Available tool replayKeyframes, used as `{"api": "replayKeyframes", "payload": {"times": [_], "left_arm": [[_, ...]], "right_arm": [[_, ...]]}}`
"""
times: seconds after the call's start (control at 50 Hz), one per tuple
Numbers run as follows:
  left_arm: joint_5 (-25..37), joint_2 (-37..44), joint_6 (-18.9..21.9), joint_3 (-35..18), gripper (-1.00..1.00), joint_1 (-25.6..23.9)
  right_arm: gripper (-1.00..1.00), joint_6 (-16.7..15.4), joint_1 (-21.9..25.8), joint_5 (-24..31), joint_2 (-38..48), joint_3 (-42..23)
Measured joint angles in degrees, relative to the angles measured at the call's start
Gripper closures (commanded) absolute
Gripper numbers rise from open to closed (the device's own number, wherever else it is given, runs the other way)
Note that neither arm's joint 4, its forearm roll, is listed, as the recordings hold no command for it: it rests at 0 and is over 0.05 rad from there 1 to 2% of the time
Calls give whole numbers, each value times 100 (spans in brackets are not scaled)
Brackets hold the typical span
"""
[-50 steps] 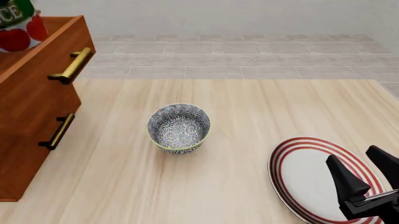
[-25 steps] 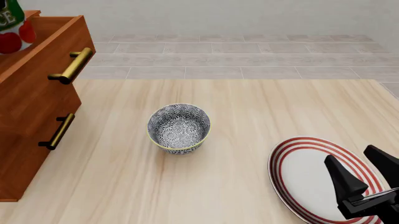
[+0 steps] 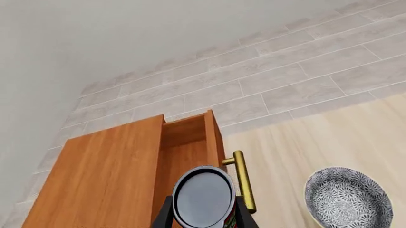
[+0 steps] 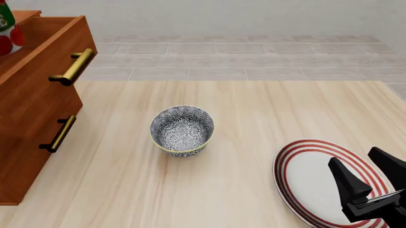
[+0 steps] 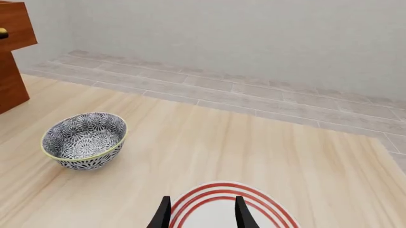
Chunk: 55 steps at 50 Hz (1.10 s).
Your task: Put the ketchup in the top drawer of the cabinet.
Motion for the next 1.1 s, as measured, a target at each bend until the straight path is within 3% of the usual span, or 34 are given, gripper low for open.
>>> {"api": "replayKeyframes", "payload": {"times": [0.48, 1.1], "left_arm": [[-262, 480, 31, -42, 100, 591], [-811, 551, 123, 746, 100, 933]], "right_arm": [[-100, -21, 35, -132, 194, 2], [-100, -40, 46, -154, 247, 2]]}}
